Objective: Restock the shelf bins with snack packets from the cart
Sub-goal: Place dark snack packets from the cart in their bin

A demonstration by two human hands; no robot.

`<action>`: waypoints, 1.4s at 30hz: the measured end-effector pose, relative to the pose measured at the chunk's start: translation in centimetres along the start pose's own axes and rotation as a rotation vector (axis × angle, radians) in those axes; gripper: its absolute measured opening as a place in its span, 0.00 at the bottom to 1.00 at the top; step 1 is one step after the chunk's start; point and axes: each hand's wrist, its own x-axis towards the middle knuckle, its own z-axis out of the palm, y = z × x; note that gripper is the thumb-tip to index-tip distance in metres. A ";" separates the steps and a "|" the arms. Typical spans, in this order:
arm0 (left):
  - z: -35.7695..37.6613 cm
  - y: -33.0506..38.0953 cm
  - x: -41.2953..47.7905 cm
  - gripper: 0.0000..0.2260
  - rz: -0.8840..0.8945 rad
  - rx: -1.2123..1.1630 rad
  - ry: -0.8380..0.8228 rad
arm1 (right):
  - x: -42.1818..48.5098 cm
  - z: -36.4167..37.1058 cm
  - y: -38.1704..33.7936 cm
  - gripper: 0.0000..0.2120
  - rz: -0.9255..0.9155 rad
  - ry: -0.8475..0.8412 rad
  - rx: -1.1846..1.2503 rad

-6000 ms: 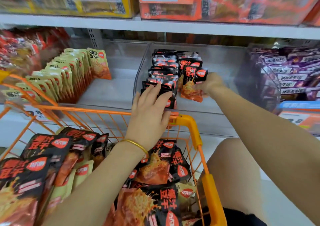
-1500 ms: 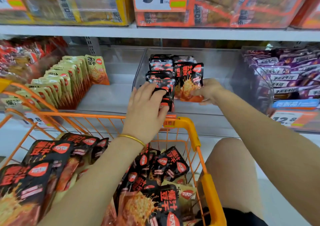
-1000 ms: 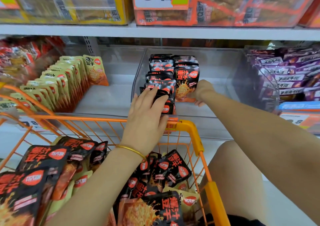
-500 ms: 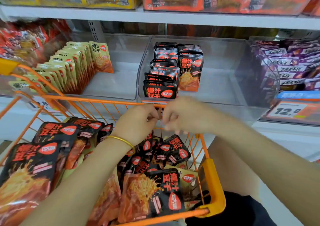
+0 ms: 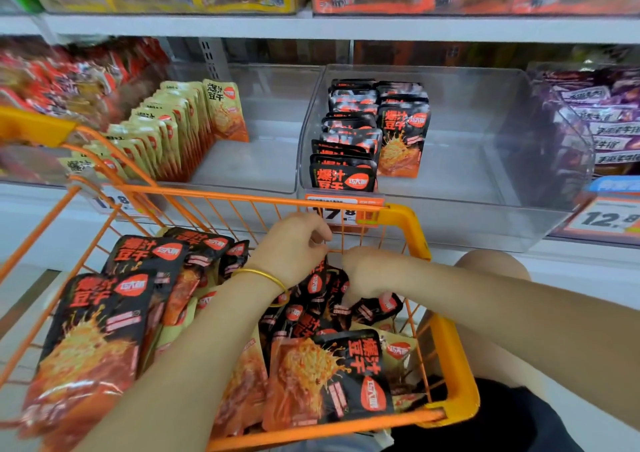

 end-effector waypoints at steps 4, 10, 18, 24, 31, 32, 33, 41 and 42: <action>-0.2 0.0 -0.1 0.07 0.012 -0.054 -0.016 | -1.4 -0.5 -0.5 0.13 0.137 -0.034 0.108; -0.8 1.3 -0.3 0.11 0.023 -0.300 -0.121 | -7.2 -4.0 -0.8 0.12 -0.027 0.195 0.311; -2.2 3.1 0.3 0.04 -0.028 -0.805 -0.065 | -9.5 -6.7 2.8 0.08 -0.227 0.419 0.754; -3.2 5.8 2.3 0.05 0.029 -0.833 0.201 | -9.0 -7.6 3.7 0.07 -0.203 0.447 0.633; -1.0 3.8 2.9 0.20 0.252 0.059 0.417 | -3.2 -12.6 10.8 0.13 0.157 0.877 0.706; -0.5 3.6 2.8 0.21 0.249 0.096 0.398 | -1.8 -12.5 11.6 0.12 0.214 0.826 0.654; -0.2 3.5 2.7 0.21 0.250 0.123 0.383 | -0.5 -12.4 12.3 0.11 0.259 0.781 0.609; 0.9 2.9 2.5 0.22 0.274 0.099 0.355 | 5.3 -12.2 13.2 0.13 0.378 0.766 0.533; 0.9 2.9 2.5 0.22 0.273 0.092 0.354 | 5.6 -12.3 13.0 0.13 0.384 0.777 0.531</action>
